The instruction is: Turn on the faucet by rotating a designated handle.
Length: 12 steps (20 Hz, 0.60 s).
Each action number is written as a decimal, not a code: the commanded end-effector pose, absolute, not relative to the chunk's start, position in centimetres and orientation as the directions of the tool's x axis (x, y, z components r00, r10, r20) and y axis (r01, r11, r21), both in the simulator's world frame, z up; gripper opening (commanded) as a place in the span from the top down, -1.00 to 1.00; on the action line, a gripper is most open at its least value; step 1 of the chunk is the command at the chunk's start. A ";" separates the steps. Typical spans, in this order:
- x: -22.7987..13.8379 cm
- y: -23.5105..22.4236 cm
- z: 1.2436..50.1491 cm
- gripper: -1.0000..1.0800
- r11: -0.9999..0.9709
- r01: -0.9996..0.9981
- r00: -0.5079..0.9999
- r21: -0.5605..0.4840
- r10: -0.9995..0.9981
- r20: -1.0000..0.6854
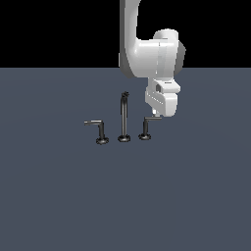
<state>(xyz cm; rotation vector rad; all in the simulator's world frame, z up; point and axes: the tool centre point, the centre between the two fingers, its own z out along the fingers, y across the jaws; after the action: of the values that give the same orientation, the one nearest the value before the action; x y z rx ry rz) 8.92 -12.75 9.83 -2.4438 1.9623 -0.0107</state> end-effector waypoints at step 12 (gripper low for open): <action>5.7 -13.1 9.8 1.00 -0.212 -0.977 0.212 -0.005 -0.977 0.000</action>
<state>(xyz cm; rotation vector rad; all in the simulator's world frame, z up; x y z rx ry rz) 6.79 -13.05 9.84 -2.4392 1.9627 -0.0253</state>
